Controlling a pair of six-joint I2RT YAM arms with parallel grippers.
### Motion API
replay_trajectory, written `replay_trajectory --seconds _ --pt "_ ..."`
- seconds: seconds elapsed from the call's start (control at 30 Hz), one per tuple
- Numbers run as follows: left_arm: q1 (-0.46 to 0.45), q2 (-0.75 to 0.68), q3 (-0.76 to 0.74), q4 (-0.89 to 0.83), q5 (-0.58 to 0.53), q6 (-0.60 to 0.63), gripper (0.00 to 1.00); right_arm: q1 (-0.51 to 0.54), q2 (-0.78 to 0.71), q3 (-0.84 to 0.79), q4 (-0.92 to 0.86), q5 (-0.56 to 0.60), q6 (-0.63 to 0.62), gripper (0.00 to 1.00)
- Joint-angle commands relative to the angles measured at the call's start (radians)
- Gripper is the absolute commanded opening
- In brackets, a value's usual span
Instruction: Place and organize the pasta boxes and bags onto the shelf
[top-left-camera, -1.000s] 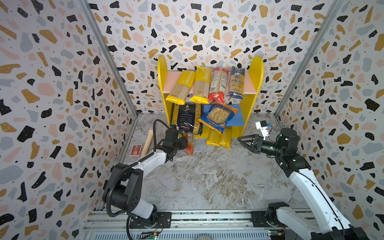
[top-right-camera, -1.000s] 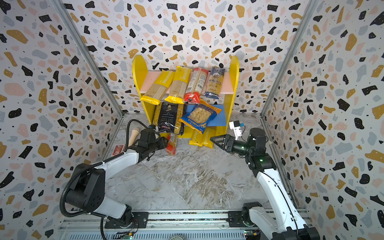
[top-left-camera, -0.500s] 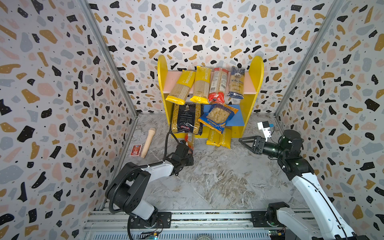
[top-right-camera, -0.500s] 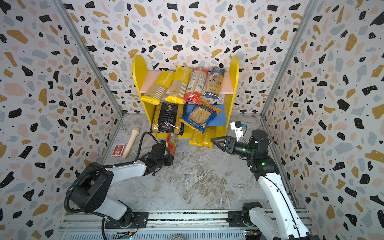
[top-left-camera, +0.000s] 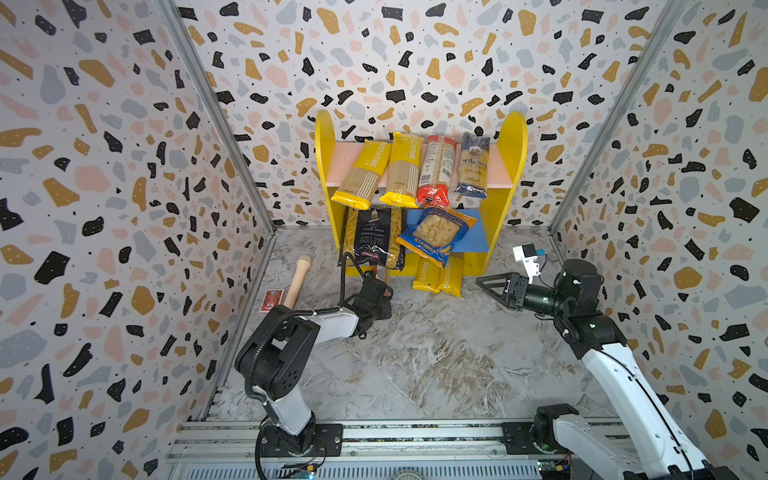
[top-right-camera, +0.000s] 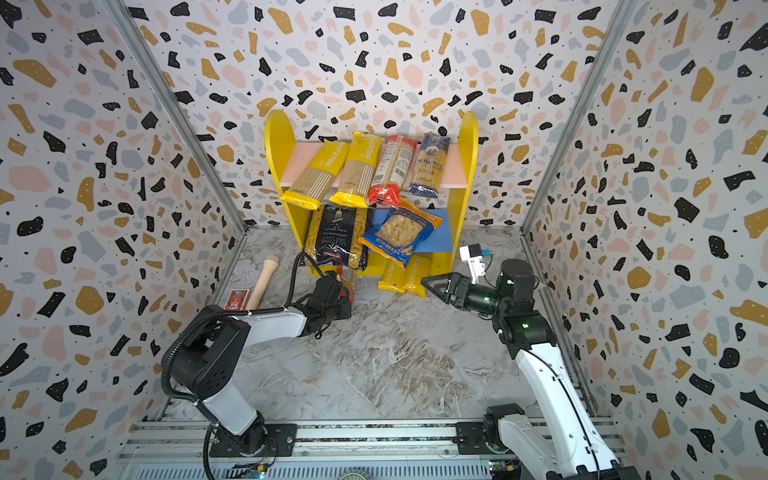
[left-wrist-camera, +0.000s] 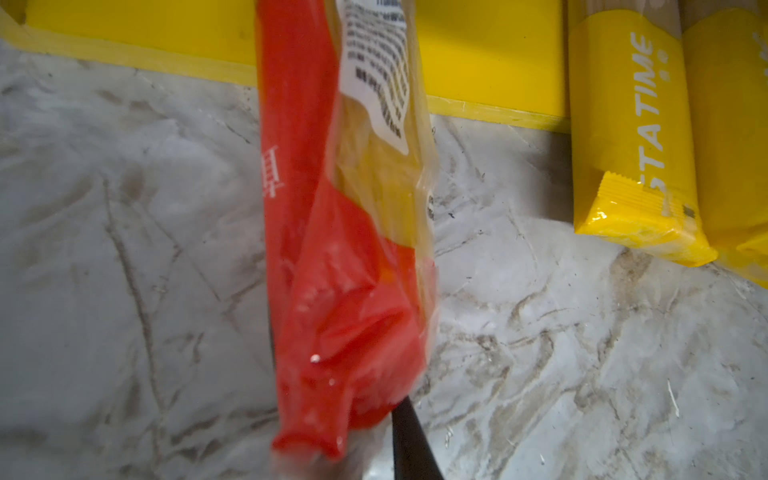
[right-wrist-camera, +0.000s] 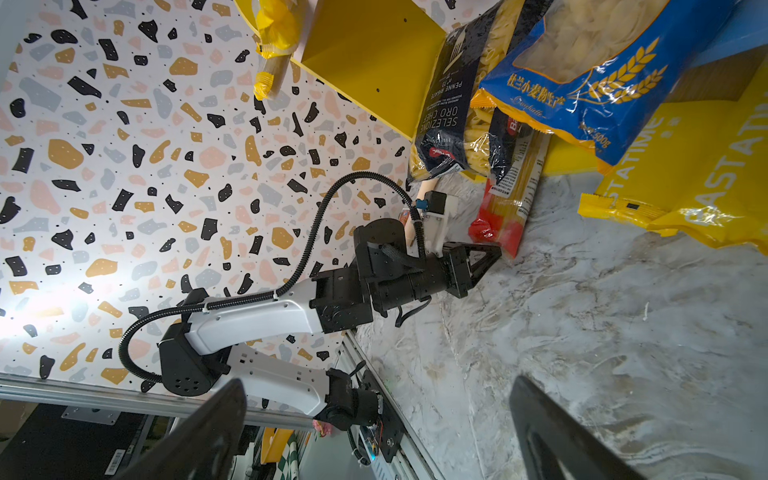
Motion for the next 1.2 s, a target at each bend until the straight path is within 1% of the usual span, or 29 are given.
replay_trajectory --seconds 0.0,0.33,0.5,0.63,0.77,0.8,0.9,0.97,1.07,1.17 --pt "0.007 0.024 0.059 0.013 -0.062 0.039 0.15 -0.007 0.005 0.002 0.017 -0.007 -0.023 0.99" --pt "0.055 0.074 0.125 0.003 -0.078 0.061 0.15 -0.015 0.041 0.000 0.028 -0.015 -0.035 0.99" --pt "0.077 0.095 0.151 0.014 -0.058 0.056 0.14 -0.016 0.053 0.000 0.032 -0.015 -0.039 0.99" --pt "0.078 0.117 0.183 0.004 -0.027 0.055 0.14 -0.018 0.060 0.001 0.035 -0.017 -0.040 0.99" --pt "0.078 0.108 0.179 -0.003 -0.015 0.053 0.15 -0.018 0.066 0.003 0.037 -0.020 -0.041 0.99" --pt "0.078 0.099 0.172 -0.004 -0.015 0.053 0.17 -0.017 0.066 0.004 0.036 -0.020 -0.043 0.99" --pt "0.078 0.047 0.134 -0.010 0.000 0.044 0.28 -0.018 0.066 0.003 0.029 -0.020 -0.049 0.99" --pt "0.078 -0.010 0.087 -0.013 0.015 0.031 0.42 -0.020 0.062 0.003 0.022 -0.016 -0.056 0.99" --pt "0.074 -0.111 0.013 -0.028 0.024 0.012 0.54 -0.019 0.055 0.003 0.006 -0.003 -0.071 0.99" --pt "0.061 -0.229 -0.074 -0.040 0.012 -0.013 0.58 -0.020 0.047 0.003 -0.031 0.029 -0.110 0.99"
